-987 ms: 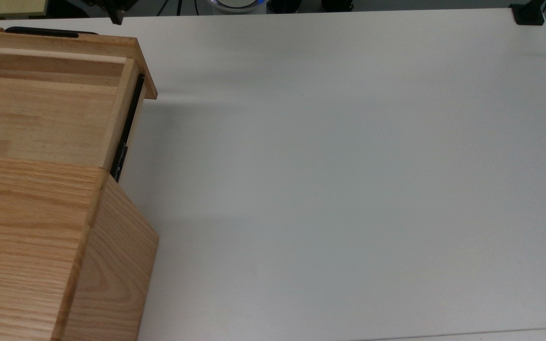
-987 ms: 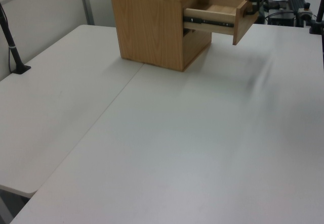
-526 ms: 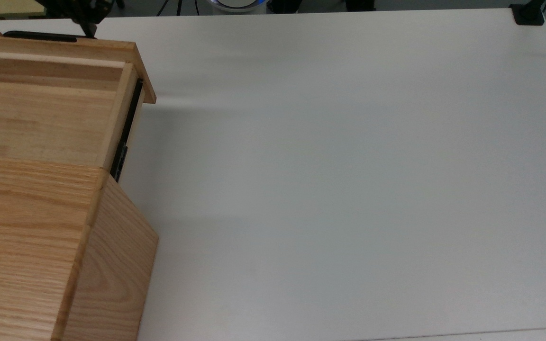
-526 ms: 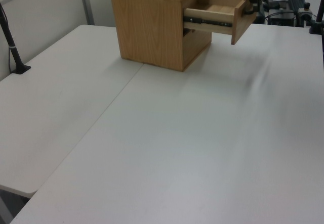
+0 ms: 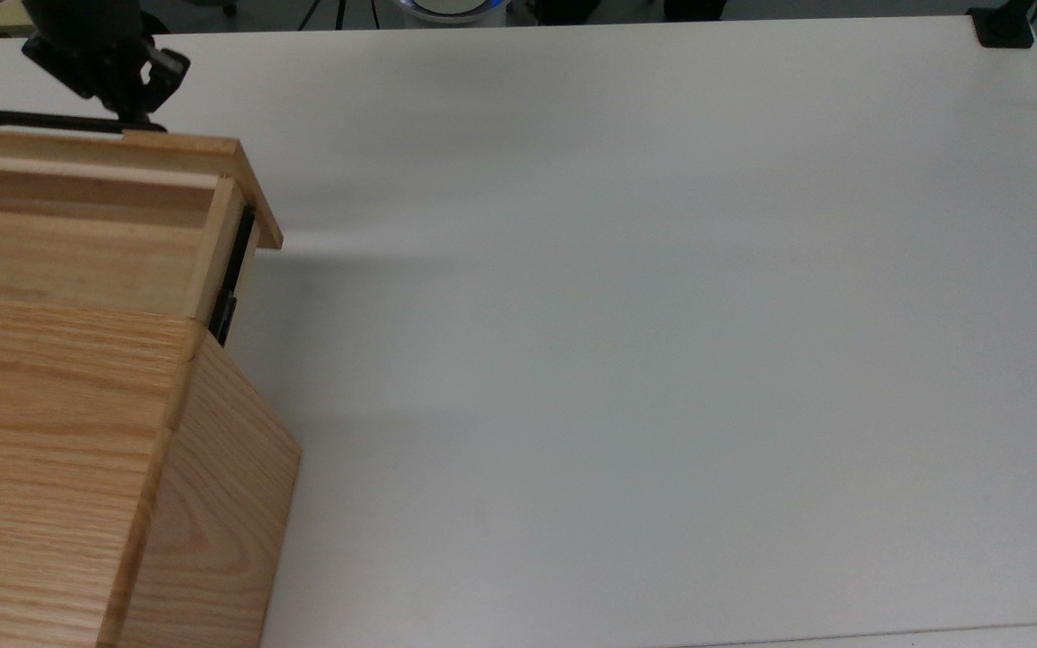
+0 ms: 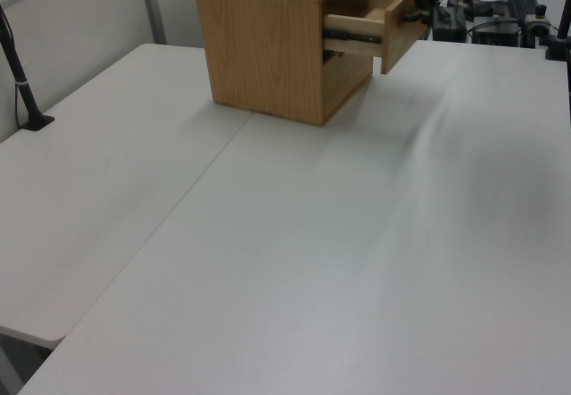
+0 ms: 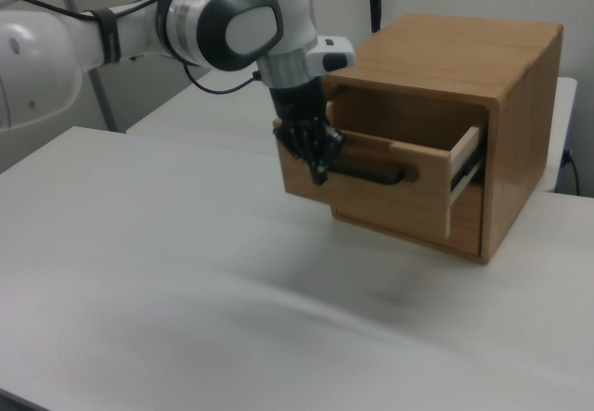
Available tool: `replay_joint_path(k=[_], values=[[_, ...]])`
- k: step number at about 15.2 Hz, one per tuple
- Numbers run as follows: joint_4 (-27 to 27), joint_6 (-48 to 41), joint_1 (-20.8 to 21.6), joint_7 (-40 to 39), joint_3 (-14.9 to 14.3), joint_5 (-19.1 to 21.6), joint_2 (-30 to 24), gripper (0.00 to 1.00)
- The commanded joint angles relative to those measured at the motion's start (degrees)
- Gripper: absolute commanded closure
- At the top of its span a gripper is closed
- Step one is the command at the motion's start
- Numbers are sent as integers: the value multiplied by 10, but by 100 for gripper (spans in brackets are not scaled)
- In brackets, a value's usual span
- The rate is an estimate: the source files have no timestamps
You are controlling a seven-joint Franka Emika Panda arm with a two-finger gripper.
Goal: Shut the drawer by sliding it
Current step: 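Push the drawer front with the gripper into the cabinet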
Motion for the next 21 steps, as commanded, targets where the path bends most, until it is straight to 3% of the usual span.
replay_joint_path(k=[1, 9, 15, 21], values=[[-5, 99, -1, 42, 0, 24, 10, 100], [-3, 317, -1, 59, 0, 67, 65, 100], [-3, 433, -1, 59, 1, 115, 100, 100], [-10, 456, -2, 55, 1, 121, 95, 100]])
